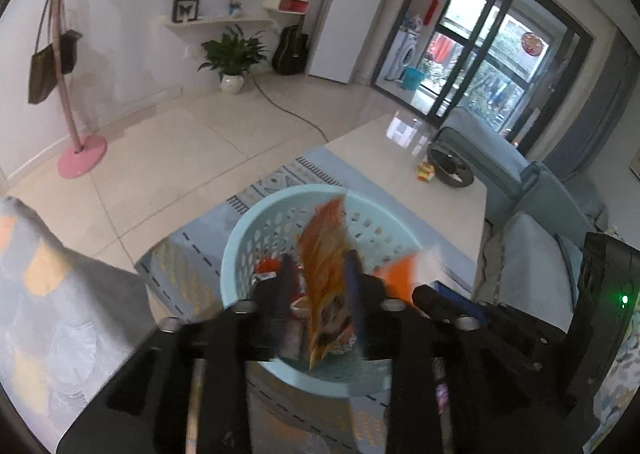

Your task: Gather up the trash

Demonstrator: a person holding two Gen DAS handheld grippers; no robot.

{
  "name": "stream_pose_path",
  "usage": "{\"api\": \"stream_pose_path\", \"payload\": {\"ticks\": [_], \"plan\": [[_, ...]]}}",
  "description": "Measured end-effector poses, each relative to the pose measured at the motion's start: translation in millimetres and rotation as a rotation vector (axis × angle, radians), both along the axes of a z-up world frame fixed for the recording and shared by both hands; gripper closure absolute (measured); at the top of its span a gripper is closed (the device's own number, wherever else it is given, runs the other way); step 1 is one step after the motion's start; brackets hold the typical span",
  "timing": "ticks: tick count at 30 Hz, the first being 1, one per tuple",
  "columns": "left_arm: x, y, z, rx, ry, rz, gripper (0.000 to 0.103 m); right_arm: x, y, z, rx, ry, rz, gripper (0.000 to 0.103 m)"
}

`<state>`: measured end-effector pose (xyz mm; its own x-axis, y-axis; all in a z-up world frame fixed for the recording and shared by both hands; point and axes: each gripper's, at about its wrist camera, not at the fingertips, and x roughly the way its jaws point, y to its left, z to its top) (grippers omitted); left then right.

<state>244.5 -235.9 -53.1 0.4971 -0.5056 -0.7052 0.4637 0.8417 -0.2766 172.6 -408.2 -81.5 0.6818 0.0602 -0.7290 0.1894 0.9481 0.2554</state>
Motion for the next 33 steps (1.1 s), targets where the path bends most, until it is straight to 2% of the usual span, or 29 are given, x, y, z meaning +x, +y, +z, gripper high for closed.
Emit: {"api": "stream_pose_path", "payload": {"ticks": [1,2,3,5,8,12,15,17,21,24,27,33], "plan": [[-1.0,2.5,-1.7,-0.001,0.002,0.0,0.068,-0.6,-1.7,-0.6,-0.003,0.002,-0.007,0.063],[-1.4,5.2,-1.6,-0.006,0.004,0.0,0.059,-2.1,-2.0,-0.5,-0.011,-0.003,-0.021,0.046],[-2.6,8.4,-0.5,-0.011,0.003,0.005,0.049,-6.1,-3.7,1.1,-0.023,-0.02,-0.039,0.045],[-6.2,13.4,4.7,-0.026,-0.011,0.012,0.04,-12.7,-4.9,2.6,-0.019,-0.027,-0.036,0.045],[-20.3,23.6,14.5,-0.041,-0.033,-0.002,0.03,-23.6,-4.8,8.4,-0.004,-0.034,-0.035,0.045],[-51.2,42.7,35.1,-0.041,-0.111,-0.007,0.022,-44.7,19.7,28.0,-0.03,-0.065,0.005,0.042],[-78.9,59.5,48.2,-0.03,-0.177,0.023,0.019,-64.0,41.8,46.5,-0.051,-0.107,0.03,0.029],[-99.8,71.7,56.3,-0.015,-0.223,0.053,0.018,-74.5,54.3,58.2,-0.051,-0.133,0.044,0.027],[-130.3,98.7,68.6,0.005,-0.293,0.115,0.016,-97.4,76.0,78.6,-0.071,-0.183,0.056,0.026],[-153.7,121.3,75.7,0.004,-0.335,0.177,0.016,-123.5,93.9,96.3,-0.148,-0.258,0.003,0.026],[-174.0,140.4,78.9,0.019,-0.382,0.247,0.016,-141.2,107.1,105.5,-0.171,-0.307,-0.014,0.026],[-211.1,174.1,62.7,0.073,-0.446,0.392,0.016,-166.6,135.0,105.2,-0.221,-0.347,-0.012,0.026]]}}
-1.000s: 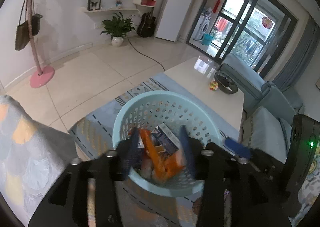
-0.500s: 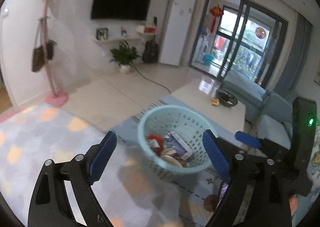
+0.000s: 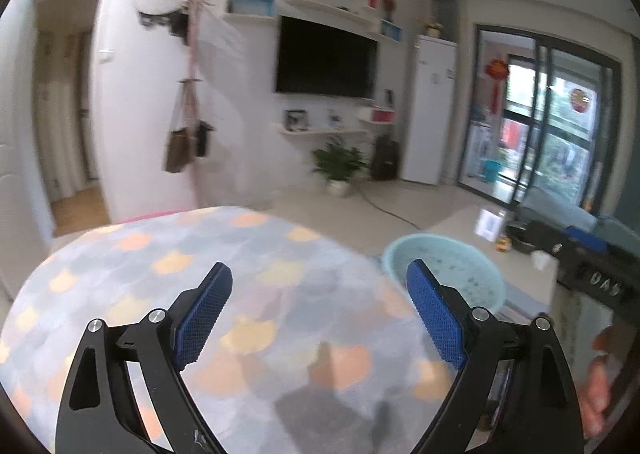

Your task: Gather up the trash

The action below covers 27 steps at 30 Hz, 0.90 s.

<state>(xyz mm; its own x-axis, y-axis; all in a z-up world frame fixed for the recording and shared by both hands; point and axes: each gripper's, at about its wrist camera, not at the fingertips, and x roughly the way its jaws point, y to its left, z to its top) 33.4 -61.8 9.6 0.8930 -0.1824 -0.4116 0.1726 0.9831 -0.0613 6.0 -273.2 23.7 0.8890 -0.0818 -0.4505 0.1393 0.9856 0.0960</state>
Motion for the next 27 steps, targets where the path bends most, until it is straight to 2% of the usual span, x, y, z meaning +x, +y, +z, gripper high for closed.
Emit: {"api": "stream_pose_path", "payload": {"ticks": [7,27], "plan": [[-12.2,14.4,-17.3,0.048,-0.059,0.106,0.016,-11.1,23.9,-4.9,-0.049,-0.025,0.015,0.026],[-20.8,27.7,-19.6,0.003,-0.05,0.083,0.01,-7.4,41.9,-14.3,-0.106,-0.034,0.011,0.024]]}}
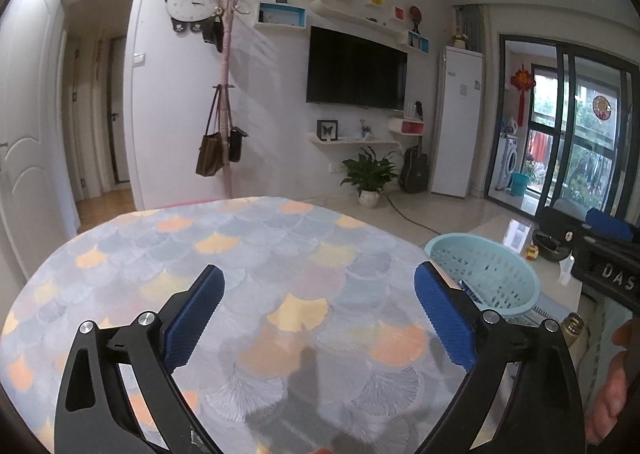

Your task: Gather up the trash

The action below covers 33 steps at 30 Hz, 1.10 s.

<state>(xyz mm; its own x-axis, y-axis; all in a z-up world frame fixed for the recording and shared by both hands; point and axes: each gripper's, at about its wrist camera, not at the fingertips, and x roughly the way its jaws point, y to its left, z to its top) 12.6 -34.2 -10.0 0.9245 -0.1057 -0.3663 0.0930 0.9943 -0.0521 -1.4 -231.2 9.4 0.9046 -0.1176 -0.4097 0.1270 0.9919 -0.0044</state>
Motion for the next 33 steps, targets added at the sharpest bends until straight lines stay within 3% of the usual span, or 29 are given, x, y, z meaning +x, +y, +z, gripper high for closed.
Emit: {"api": "stream_pose_path", "payload": {"ticks": [11,33], "plan": [[3.2,9.7,1.9,-0.043,0.012,0.029,0.008,6.2,-1.7,-0.8,0.013,0.01,-0.01,0.024],[2.1,8.4,3.9,-0.023,0.01,0.03,0.008,5.6,-6.3,-0.3,0.013,0.008,-0.014,0.021]]}}
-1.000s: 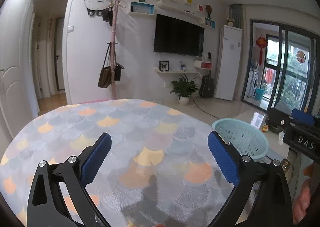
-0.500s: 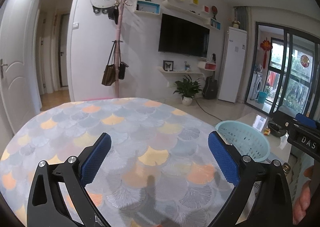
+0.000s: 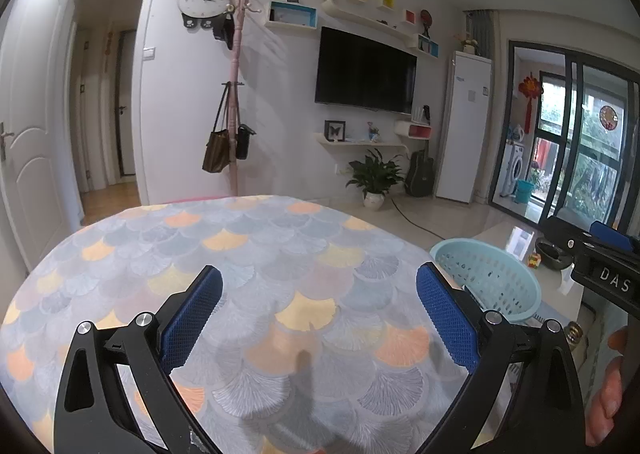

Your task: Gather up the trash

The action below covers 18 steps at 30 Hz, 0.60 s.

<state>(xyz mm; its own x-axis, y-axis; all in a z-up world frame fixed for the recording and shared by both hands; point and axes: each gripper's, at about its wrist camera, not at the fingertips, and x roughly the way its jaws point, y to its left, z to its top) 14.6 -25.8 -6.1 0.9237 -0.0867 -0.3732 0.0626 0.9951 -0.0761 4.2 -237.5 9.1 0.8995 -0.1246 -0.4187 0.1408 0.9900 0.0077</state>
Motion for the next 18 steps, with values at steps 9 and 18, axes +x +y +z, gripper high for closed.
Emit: {"api": "stream_pose_path", "payload": {"ticks": [9,18], "plan": [[0.8,1.4,-0.1,-0.003,0.003,-0.008,0.008,0.4,-1.0,-1.2,0.005,0.003,-0.001,0.021],[1.6,1.3,0.1,-0.002,0.003,-0.006,0.008,0.2,-3.5,-4.4,0.01,0.01,-0.003,0.021]]}}
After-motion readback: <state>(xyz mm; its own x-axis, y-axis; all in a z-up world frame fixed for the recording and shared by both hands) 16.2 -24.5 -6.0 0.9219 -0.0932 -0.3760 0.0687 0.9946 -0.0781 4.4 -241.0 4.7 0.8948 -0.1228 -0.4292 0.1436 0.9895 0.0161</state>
